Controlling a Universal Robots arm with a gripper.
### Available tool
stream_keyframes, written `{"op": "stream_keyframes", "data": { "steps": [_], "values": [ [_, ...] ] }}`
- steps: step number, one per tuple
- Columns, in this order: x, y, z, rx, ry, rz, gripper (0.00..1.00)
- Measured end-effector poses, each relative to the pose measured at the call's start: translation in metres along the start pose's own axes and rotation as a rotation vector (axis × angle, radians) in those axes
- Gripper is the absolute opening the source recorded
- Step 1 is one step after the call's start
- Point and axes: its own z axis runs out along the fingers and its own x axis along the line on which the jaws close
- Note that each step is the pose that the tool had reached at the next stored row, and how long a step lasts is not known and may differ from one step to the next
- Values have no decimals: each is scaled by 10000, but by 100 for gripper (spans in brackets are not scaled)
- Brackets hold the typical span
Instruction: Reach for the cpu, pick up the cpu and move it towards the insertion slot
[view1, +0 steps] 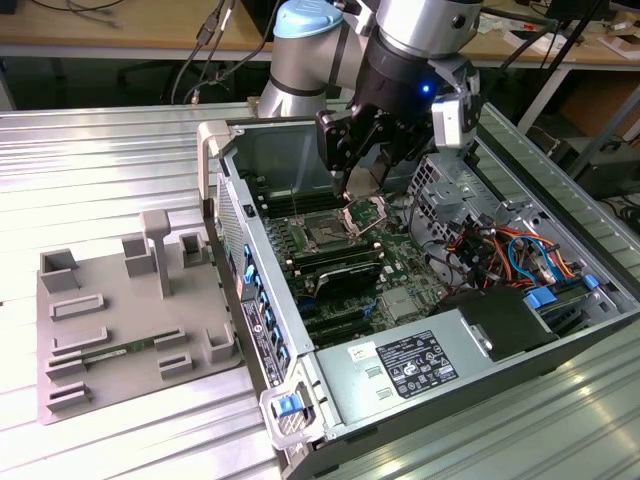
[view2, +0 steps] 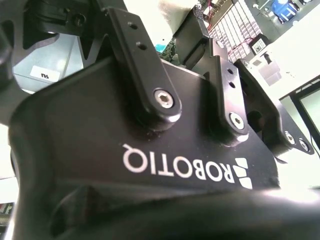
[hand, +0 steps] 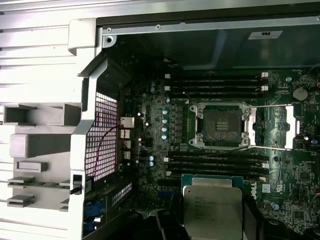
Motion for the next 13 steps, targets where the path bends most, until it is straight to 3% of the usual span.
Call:
{"op": "stream_keyframes", "data": {
  "steps": [13],
  "values": [
    [-6, -1, 30, 0, 0, 0, 55]
  ]
}}
